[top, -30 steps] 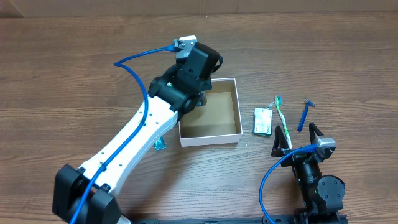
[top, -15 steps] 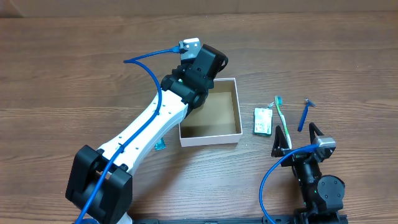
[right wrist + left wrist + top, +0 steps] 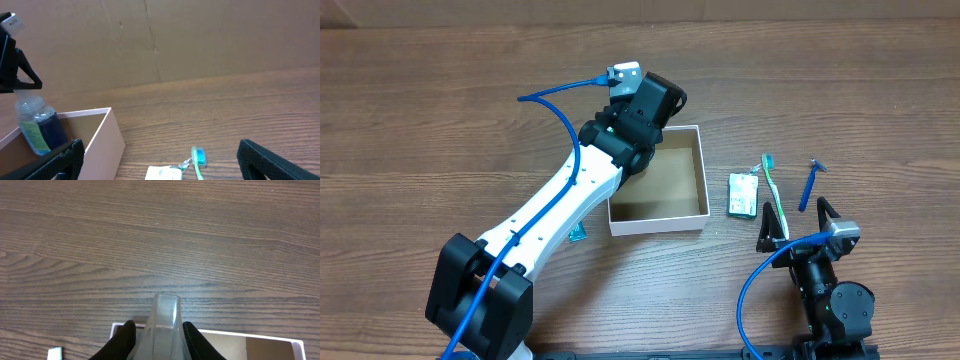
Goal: Pack container
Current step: 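Lift the soap bottle and carry it over the pink box, then lower the soap bottle into the box and open the left gripper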
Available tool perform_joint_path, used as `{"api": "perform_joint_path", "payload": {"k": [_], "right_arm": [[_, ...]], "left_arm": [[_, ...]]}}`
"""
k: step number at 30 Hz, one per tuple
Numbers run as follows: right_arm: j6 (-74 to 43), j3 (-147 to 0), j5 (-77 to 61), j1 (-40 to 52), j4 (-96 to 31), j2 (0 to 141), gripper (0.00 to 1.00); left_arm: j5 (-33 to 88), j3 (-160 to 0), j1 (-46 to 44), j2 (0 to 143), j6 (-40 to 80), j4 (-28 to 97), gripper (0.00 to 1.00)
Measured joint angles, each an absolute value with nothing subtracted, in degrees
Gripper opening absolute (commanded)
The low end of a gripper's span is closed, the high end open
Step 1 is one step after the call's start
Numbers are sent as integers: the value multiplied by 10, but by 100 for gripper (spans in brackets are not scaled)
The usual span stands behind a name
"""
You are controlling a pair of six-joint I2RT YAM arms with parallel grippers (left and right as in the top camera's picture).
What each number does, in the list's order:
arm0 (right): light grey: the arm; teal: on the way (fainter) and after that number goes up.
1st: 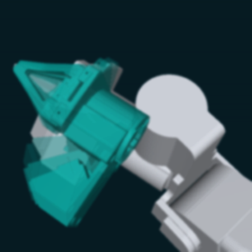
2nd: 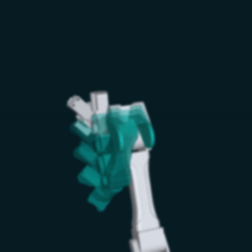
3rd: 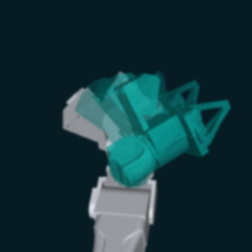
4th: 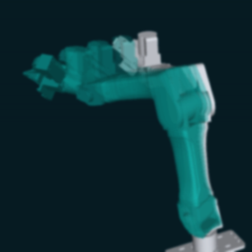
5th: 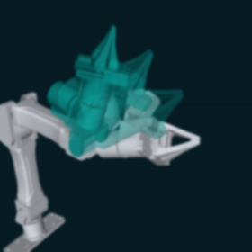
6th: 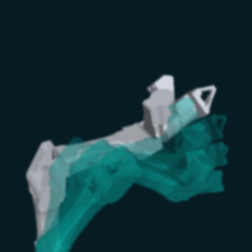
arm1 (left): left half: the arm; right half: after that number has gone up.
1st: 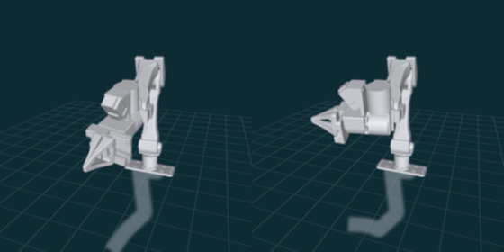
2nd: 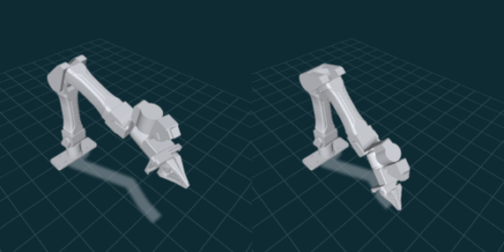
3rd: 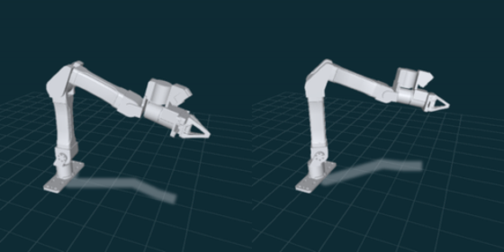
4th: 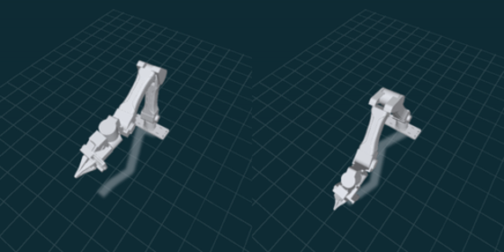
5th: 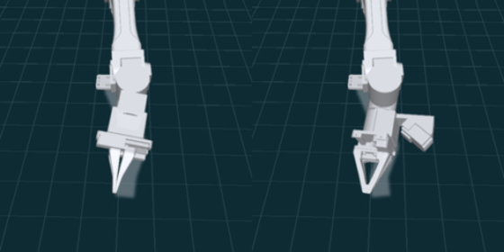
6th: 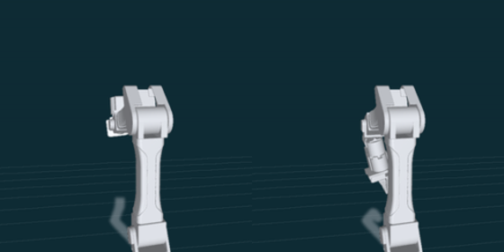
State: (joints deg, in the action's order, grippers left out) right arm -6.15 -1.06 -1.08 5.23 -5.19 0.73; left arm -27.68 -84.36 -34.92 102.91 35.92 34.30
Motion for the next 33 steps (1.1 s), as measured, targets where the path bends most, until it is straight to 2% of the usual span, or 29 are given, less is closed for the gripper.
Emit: {"api": "perform_joint_path", "payload": {"k": [6,16,25,29,33], "right_arm": [[-62,-11,-11,52,-52,7,100],[-62,-11,-11,52,-52,7,100],[-62,-11,-11,52,-52,7,100],[-62,-11,-11,52,-52,7,100],[-61,-11,-11,53,-52,7,100]], "left_arm": [[-284,-844,-349,1032,359,345,36],[-296,-844,-349,1049,356,342,57],[-301,-848,-349,1049,314,326,69],[-309,-895,-349,1048,274,372,80],[-336,-972,-349,1027,247,490,88]]}}
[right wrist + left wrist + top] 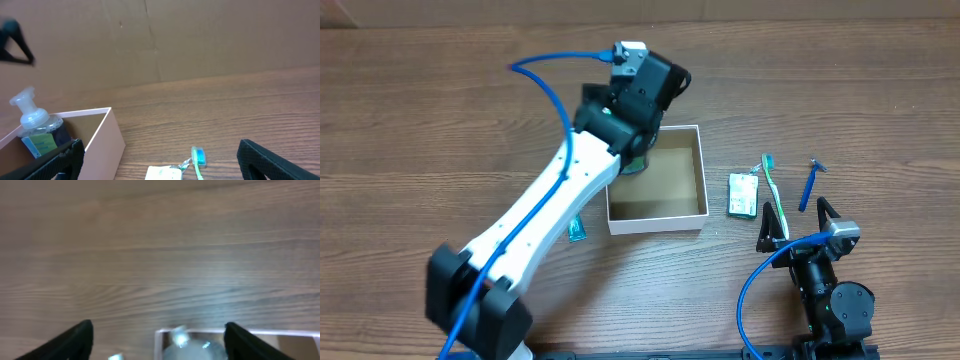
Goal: Pack container
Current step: 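Lower the soap bottle into the box and open the left gripper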
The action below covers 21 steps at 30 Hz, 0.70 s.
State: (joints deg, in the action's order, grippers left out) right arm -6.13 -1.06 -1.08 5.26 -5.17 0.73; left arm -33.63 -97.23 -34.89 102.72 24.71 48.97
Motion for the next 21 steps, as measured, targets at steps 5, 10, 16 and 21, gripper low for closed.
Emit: {"api": "perform_joint_path", "payload": {"k": [5,10,16,21], "right_arm": [[-62,-11,-11,52,-52,7,100],[-62,-11,-11,52,-51,7,100],[-62,-11,-11,52,-52,7,100],[-62,-11,-11,52,-52,7,100]], "left_arm": [[-341,-1013,-338,948,241,618,100],[-323,-1021,-298,907,280,775,100],[-275,-985,-268,913,309,815,100],[-255,-907,-257,914,316,795,100]]}}
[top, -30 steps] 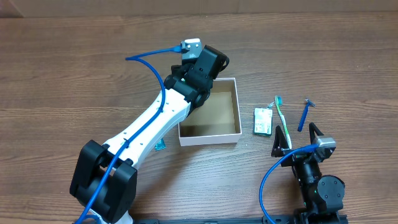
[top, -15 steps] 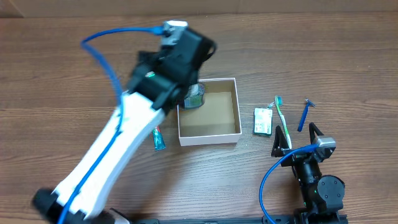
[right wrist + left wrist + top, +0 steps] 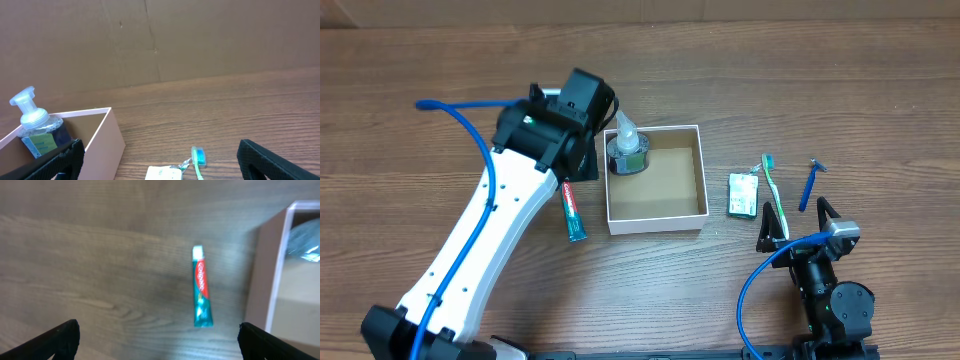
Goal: Pack container
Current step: 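Lower the soap bottle into the box and open the left gripper, then move the left gripper down over the Colgate toothpaste tube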
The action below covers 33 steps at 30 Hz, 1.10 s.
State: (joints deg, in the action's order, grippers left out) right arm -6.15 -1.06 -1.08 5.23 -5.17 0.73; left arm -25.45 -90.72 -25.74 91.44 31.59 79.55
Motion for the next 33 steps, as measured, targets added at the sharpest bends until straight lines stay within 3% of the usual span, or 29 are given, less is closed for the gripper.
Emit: {"api": "perform_joint_path", "payload": {"k": [6,10,17,19,23,29,33], "right_arm": [[-61,-11,-11,53,-52,7,100],[-61,-11,-11,53,-52,7,100],[-61,-11,-11,52,-52,7,100],[-62,-11,-11,52,-52,7,100],[-62,-11,-11,52,-51,7,100],[-61,-11,-11,52,-52,7,100],[-62,-11,-11,52,-52,7,100]], "left_arm": [[-220,-819,-251,917,312,714,100],[-183,-775,-243,917,299,661,90],[-140,-689,-204,918,271,582,89],[-124,-662,-198,918,265,548,81],[-90,-595,-197,918,253,450,79],[-73,-510,-197,919,279,354,67],[-70,-480,-197,919,297,305,67]]}}
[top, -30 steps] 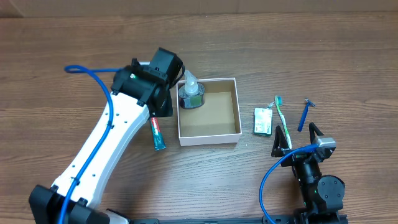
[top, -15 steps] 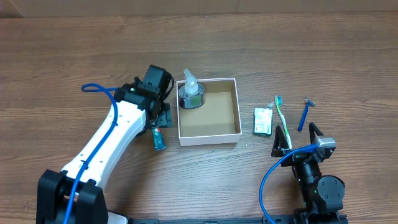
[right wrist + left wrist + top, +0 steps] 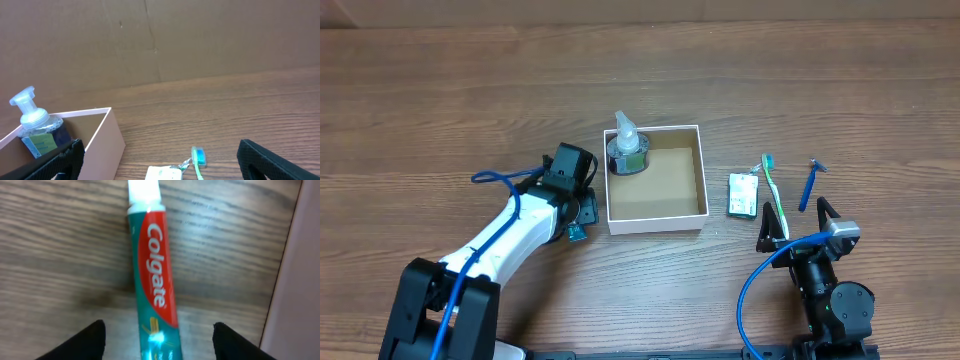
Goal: Pack container
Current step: 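Move the left gripper down over the Colgate toothpaste tube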
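Note:
A white open box (image 3: 658,227) stands mid-table, and a clear pump bottle (image 3: 626,150) with a blue-green label is upright in its back left corner. Just left of the box lies a red and teal Colgate toothpaste tube (image 3: 152,280) flat on the wood. My left gripper (image 3: 159,342) is open low over it, one finger on each side of the tube's tail. In the overhead view the left gripper (image 3: 575,205) covers most of the tube. My right gripper (image 3: 798,222) is open near the front right, holding nothing.
Right of the box lie a green and white floss pack (image 3: 744,195), a green toothbrush (image 3: 772,190) and a blue razor (image 3: 809,185). The box wall (image 3: 295,280) is close on the right of my left gripper. A cardboard wall (image 3: 150,40) closes the back.
My left gripper was high beside the box's back left corner, with the whole tube small below. Now it is low over the tube, which fills the view between the open fingers. The right arm is unchanged.
My left gripper was shut on the pump bottle at the box's back left corner. Then it was open above the bottle, which stood in the box. Then it was left of the box above the toothpaste, and now it straddles the tube.

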Available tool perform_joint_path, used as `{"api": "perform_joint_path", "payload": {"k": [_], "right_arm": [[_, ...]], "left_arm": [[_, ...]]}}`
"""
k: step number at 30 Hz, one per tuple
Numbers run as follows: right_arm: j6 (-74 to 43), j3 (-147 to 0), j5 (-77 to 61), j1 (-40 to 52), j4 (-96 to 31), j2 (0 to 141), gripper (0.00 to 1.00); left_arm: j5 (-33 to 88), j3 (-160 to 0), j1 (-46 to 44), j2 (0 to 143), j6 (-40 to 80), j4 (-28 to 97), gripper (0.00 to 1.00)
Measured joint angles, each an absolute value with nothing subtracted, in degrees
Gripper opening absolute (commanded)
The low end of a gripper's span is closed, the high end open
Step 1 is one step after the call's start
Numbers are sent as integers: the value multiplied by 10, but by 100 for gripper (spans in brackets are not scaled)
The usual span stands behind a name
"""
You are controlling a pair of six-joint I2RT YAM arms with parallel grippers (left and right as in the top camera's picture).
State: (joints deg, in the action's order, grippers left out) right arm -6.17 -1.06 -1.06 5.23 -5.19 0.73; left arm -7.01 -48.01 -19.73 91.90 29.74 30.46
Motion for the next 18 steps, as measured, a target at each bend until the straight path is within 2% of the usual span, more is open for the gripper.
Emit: {"api": "perform_joint_path", "payload": {"k": [2,5,13,18], "right_arm": [[-62,-11,-11,52,-52,7,100],[-62,-11,-11,53,-52,7,100],[-61,-11,-11,52,-52,7,100],[-61,-11,-11,52,-52,7,100]], "left_arm": [[-70,-473,-197,919,301,286,66],[-71,-469,-197,919,304,266,58],[-93,-466,-186,919,331,263,56],[-106,-465,-186,919,332,261,59]]}}
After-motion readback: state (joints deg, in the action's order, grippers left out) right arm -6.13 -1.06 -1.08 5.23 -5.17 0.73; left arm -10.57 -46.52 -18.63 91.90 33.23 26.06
